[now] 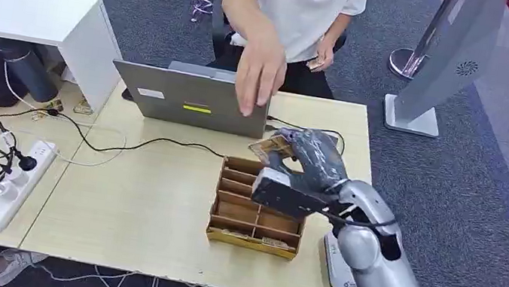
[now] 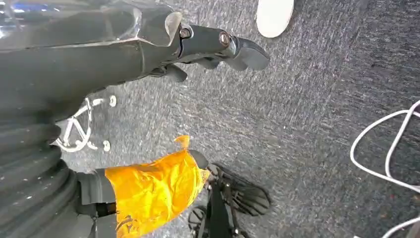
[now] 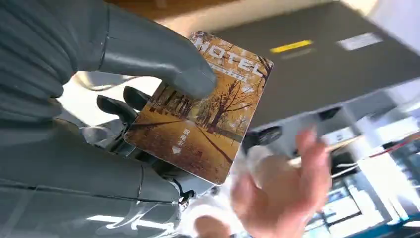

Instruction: Pass the card to the sensor for recognition and then transmit it.

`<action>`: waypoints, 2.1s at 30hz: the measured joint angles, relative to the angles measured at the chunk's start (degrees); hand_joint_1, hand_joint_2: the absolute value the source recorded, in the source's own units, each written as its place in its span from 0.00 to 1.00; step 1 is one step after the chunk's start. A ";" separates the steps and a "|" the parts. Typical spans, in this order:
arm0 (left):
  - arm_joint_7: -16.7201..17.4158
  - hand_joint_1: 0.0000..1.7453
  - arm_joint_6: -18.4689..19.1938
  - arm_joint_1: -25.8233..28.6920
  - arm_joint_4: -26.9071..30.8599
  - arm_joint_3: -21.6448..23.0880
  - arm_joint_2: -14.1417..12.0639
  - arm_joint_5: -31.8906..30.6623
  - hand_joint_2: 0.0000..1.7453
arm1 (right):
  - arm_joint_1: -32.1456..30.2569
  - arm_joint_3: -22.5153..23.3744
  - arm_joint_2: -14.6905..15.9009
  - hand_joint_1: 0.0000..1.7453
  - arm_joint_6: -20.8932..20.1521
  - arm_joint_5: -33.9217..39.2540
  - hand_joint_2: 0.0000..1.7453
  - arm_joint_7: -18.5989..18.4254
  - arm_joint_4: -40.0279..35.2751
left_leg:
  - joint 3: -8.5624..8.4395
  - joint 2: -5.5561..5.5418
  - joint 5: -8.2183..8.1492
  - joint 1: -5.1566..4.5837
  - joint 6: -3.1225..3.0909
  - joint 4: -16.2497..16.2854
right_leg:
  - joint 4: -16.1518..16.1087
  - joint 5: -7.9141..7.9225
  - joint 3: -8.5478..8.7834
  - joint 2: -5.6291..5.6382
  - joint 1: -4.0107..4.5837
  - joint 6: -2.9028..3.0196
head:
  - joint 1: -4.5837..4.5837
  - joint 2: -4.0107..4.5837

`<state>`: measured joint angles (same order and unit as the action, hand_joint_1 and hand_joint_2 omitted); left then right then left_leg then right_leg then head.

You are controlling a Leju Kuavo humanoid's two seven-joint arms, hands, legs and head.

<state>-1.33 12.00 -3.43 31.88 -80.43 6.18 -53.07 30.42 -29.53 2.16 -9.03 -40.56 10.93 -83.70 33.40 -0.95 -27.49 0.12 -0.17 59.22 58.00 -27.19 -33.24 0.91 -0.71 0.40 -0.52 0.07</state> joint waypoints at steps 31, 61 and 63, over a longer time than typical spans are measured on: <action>-2.27 0.00 -0.63 -0.86 -12.78 2.12 -6.21 -2.45 1.00 | 29.48 -10.33 -17.74 0.00 1.55 8.61 1.00 -0.41 44.21 | 0.19 0.00 -0.01 0.01 0.00 0.00 | -0.04 0.04 -0.16 0.01 0.00 0.05 | 0.07 0.00; -1.62 0.00 -0.54 -0.61 -11.43 2.10 -2.51 -0.04 1.00 | 3.10 -6.83 -7.93 0.00 14.84 -13.53 1.00 -0.41 -6.49 | 0.11 -0.15 -0.07 0.00 -0.04 0.01 | -0.12 -0.02 -0.07 -0.12 0.00 0.00 | 0.02 0.00; -1.51 0.00 -0.17 -0.39 -10.69 2.12 -2.03 0.20 1.00 | -2.52 -6.44 -6.11 0.00 17.23 -13.93 1.00 2.08 -10.73 | 0.14 -0.28 -0.11 0.00 -0.05 0.01 | -0.15 -0.13 -0.02 -0.23 0.00 -0.09 | 0.07 0.00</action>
<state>-2.84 11.82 -3.82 21.20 -78.32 4.15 -52.87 27.90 -35.97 -3.95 8.20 -54.49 13.01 -94.43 33.55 -1.23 -27.60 0.11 -0.22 59.22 57.85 -27.32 -33.26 0.68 -0.71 0.31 -0.46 0.07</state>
